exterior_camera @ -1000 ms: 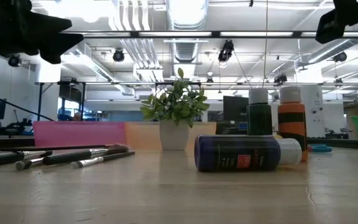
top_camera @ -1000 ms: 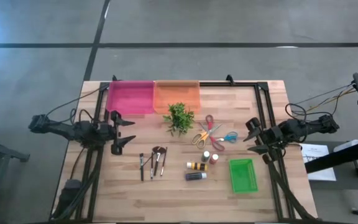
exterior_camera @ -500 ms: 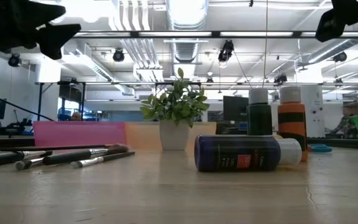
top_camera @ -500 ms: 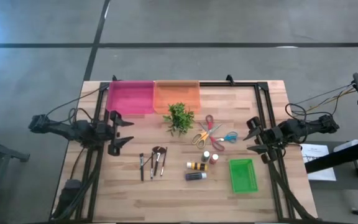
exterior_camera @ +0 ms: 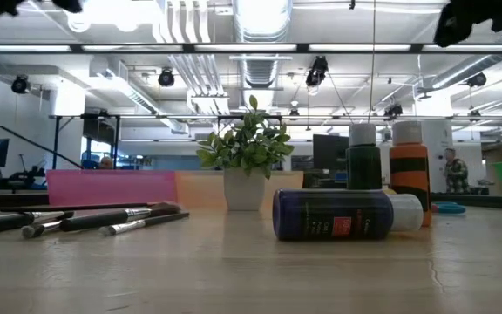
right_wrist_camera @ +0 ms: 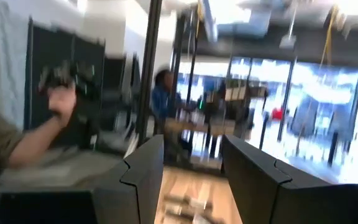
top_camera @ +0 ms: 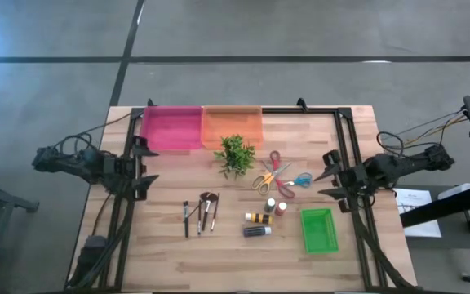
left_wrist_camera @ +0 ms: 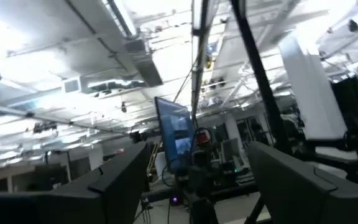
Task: Pick & Place Paint Supplies
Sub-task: Put the orange paint bottle into the green bin
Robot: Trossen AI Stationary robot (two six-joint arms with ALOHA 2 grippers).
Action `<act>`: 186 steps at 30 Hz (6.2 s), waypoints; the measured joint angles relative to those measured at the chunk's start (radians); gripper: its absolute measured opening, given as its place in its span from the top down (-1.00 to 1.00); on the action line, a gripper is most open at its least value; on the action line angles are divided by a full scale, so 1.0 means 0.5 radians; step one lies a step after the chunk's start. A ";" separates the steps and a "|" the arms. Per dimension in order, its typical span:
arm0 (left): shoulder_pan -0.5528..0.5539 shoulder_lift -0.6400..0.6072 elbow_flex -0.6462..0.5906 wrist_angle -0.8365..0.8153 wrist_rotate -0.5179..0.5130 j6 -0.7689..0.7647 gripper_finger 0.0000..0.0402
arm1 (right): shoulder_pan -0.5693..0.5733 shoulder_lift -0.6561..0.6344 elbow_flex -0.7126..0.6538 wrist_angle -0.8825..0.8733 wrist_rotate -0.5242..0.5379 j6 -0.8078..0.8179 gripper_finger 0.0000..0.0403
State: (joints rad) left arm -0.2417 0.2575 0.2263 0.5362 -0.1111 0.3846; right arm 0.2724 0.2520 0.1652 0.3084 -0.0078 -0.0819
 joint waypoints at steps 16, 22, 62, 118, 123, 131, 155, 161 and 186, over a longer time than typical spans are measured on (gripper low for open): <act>-0.010 0.898 0.826 -0.893 0.014 0.238 -0.43 | 0.065 1.817 1.751 -1.851 0.007 0.464 0.20; -0.046 0.873 0.780 -0.933 -0.005 0.216 -0.43 | 0.159 2.207 2.023 -2.250 0.005 0.690 0.20; -0.340 0.942 0.776 -0.826 -0.045 0.163 -0.43 | 0.074 2.628 2.069 -2.509 0.077 0.936 0.20; -0.340 0.943 0.776 -0.851 -0.046 0.126 -0.43 | 0.198 2.622 2.127 -2.835 0.153 1.129 0.47; -0.340 0.943 0.776 -0.858 -0.046 0.118 -0.43 | 0.362 2.406 2.173 -2.862 0.157 1.445 0.47; -0.340 0.943 0.736 -0.818 -0.046 0.120 -0.43 | 0.730 2.151 2.137 -3.144 0.187 2.192 0.47; -0.340 0.947 0.679 -0.698 -0.031 0.074 -0.43 | 1.434 2.542 2.128 -3.131 0.278 3.151 0.47; -0.340 0.947 0.679 -0.690 -0.031 0.074 -0.43 | 1.441 2.580 2.123 -3.127 0.296 3.114 0.47; -0.340 0.946 0.679 -0.699 -0.031 0.074 -0.43 | 1.441 2.546 1.916 -2.952 0.269 3.007 0.14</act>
State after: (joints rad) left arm -0.4114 0.7307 0.5659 0.1867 -0.1265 0.4213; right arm 0.9928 1.5249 1.1233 -1.1678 0.1265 1.4216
